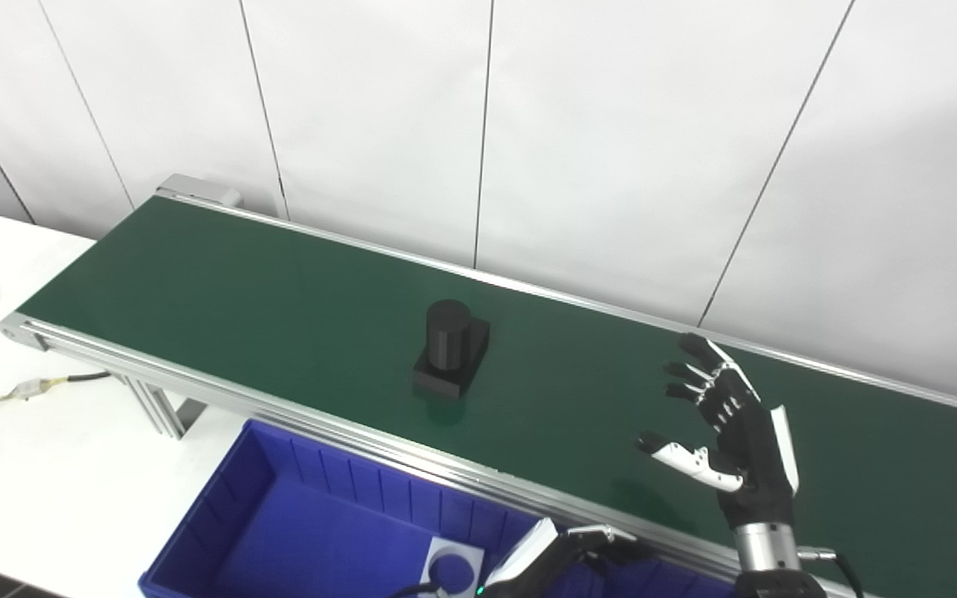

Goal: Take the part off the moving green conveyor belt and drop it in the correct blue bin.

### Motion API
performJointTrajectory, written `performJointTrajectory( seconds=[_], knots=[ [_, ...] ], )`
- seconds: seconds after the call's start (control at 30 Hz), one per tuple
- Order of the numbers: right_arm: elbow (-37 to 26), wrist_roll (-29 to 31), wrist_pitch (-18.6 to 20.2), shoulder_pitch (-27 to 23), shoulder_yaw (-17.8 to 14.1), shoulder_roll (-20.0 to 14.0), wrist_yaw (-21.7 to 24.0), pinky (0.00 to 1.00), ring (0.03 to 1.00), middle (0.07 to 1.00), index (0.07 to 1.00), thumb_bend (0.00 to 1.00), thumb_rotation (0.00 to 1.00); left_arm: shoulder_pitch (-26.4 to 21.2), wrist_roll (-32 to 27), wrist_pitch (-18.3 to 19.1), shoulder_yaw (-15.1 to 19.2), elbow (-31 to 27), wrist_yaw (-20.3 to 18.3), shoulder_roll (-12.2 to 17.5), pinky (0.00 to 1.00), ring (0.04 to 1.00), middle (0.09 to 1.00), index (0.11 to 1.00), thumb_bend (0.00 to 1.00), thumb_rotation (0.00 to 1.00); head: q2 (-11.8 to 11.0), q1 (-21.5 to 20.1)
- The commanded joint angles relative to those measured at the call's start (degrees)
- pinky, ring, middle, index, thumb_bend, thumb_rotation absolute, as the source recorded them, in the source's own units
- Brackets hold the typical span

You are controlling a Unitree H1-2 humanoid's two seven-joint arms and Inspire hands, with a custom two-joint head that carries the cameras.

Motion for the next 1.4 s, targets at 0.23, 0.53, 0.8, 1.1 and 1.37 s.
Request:
performJointTrajectory(
  seconds=[0.23,0.53,0.8,1.1,1.37],
  knots=[
    [4.5,-3.2,-1.8,-7.7,1.0,-1.5,-4.5,0.66,0.750,0.867,0.827,0.90,0.19,-0.5,-0.2,-2.2,-0.3,-2.7,0.9,0.3,0.66,0.735,0.751,0.713,0.84,0.14,0.8,-4.2],
    [11.7,-3.9,-1.8,-12.9,3.7,-1.4,-7.4,0.63,0.739,0.863,0.831,0.92,0.17,-0.3,-2.5,-2.2,-0.1,-4.3,-0.3,1.8,0.65,0.731,0.749,0.705,0.83,0.11,0.9,-9.1],
    [17.6,-4.2,-1.8,-16.0,5.5,-0.1,-9.5,0.60,0.737,0.866,0.835,0.96,0.20,0.7,-4.1,-2.2,0.8,-6.2,-2.2,2.8,0.66,0.731,0.751,0.701,0.82,0.08,1.0,-11.8],
    [22.9,-6.3,-1.8,-18.9,7.9,1.4,-13.4,0.58,0.710,0.851,0.829,0.96,0.18,1.4,-3.8,-2.2,1.2,-8.0,-2.5,3.9,0.65,0.728,0.748,0.694,0.81,0.05,1.3,-14.4],
    [26.1,-5.6,-1.8,-19.7,8.4,1.8,-13.8,0.58,0.715,0.854,0.825,0.95,0.16,1.6,-3.9,-2.2,1.2,-8.3,-2.5,4.4,0.66,0.732,0.746,0.688,0.81,0.04,1.3,-14.7]
  ],
)
